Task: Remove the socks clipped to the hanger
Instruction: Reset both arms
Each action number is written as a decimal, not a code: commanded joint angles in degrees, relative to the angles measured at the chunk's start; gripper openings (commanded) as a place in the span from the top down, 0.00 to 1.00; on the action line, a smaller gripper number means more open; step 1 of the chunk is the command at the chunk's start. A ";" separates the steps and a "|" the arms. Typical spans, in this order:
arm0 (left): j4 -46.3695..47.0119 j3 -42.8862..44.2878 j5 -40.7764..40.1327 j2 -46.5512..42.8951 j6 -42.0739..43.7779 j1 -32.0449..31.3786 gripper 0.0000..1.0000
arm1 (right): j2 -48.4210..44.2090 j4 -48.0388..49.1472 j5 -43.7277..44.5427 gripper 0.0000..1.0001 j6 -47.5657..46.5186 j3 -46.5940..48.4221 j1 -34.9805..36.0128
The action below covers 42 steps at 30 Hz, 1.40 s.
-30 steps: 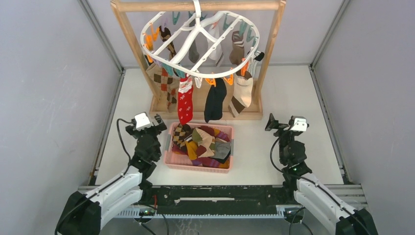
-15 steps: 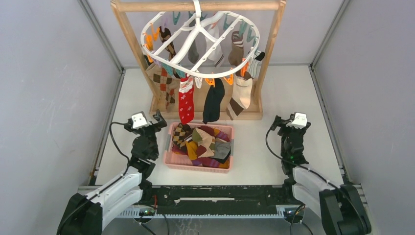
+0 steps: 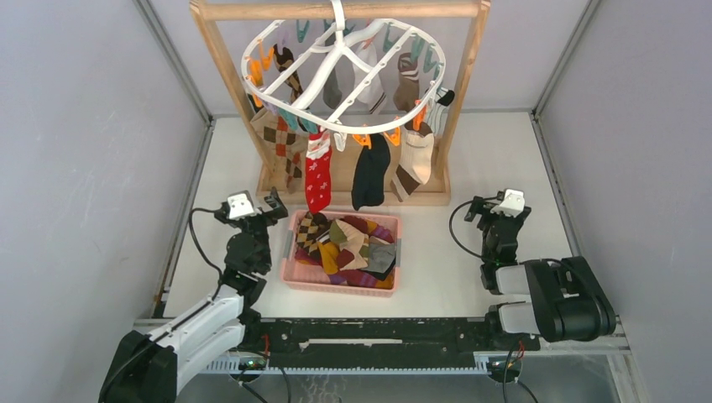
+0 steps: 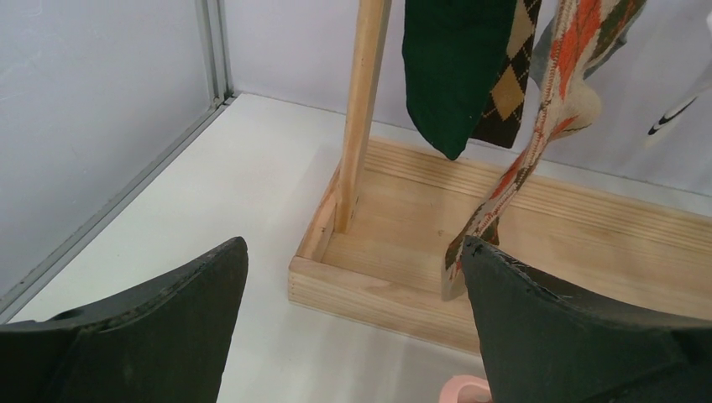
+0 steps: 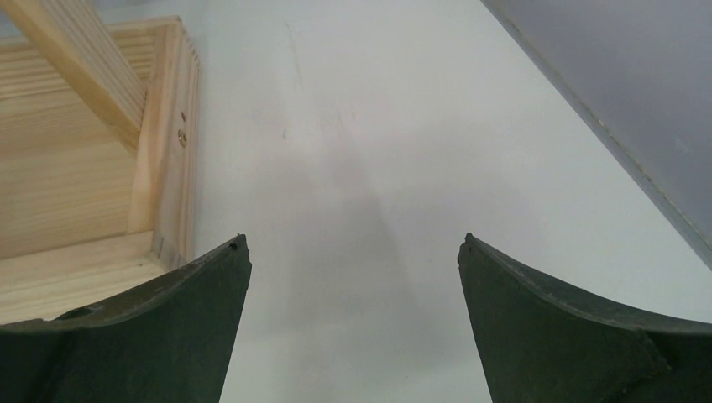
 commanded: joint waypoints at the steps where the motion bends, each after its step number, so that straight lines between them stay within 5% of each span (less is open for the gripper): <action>1: 5.74 -2.22 2.69 0.54 2.39 1.05 0.00 | 2.45 4.65 -4.50 0.00 0.77 3.18 -1.11; 7: 5.34 -3.07 -3.21 -1.53 7.71 2.84 0.00 | 1.81 1.14 -6.82 0.00 0.29 4.54 -1.20; 11: 9.04 -5.46 3.75 0.88 3.36 11.11 0.00 | 2.00 0.36 -7.19 0.00 0.42 5.03 -1.40; 26: 8.44 -3.55 -3.67 8.12 5.81 9.65 0.00 | 2.39 -7.50 -14.38 0.00 3.53 9.32 -6.16; 30: 27.13 -10.01 -1.03 14.78 10.75 9.72 0.00 | 2.34 -7.50 -14.38 0.00 3.54 9.31 -6.13; 34: 30.81 -6.07 2.95 23.85 13.32 11.29 0.00 | 2.36 -7.52 -14.38 0.01 3.58 9.33 -6.13; 42: 16.39 0.82 2.35 23.65 8.09 15.19 0.00 | 2.39 -7.56 -14.39 0.00 3.50 9.31 -6.17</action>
